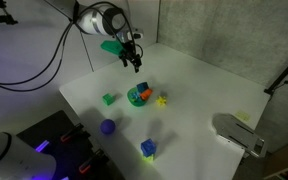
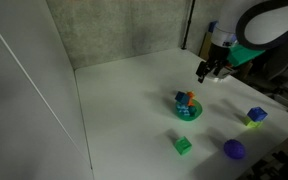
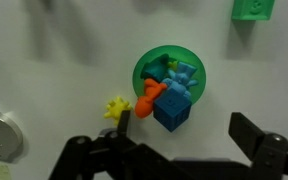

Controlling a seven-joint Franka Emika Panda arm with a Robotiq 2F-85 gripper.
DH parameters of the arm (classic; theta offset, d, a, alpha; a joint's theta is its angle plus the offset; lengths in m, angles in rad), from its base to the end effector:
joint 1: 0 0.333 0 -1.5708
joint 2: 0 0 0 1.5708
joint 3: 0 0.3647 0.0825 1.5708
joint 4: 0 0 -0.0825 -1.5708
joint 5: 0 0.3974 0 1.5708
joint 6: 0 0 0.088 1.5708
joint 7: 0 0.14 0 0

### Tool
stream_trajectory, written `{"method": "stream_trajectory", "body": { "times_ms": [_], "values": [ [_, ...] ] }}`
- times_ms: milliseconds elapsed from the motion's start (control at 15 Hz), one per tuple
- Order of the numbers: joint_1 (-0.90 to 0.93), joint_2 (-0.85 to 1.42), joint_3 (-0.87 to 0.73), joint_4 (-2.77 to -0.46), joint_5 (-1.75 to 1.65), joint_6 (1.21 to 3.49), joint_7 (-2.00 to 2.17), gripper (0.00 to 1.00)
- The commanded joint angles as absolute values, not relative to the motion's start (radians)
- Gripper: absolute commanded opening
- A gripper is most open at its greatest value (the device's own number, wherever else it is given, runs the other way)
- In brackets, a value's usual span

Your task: Take the cube out of the bowl and put it on the table

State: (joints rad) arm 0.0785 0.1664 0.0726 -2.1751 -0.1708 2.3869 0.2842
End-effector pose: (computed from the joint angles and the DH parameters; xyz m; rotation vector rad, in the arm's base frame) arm 0.5732 0.0813 0.3260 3.0445 -0.0191 0.1045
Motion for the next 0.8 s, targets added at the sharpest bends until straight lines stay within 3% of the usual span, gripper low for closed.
{"method": "stream_trajectory", "body": {
  "times_ms": [0, 733],
  "values": [
    [0.087, 0.254, 0.052, -2.115, -0.162, 2.433, 0.276, 1.00],
    [0.109, 0.433, 0.021, -2.041, -0.145, 2.573, 0.265, 1.00]
  ]
}}
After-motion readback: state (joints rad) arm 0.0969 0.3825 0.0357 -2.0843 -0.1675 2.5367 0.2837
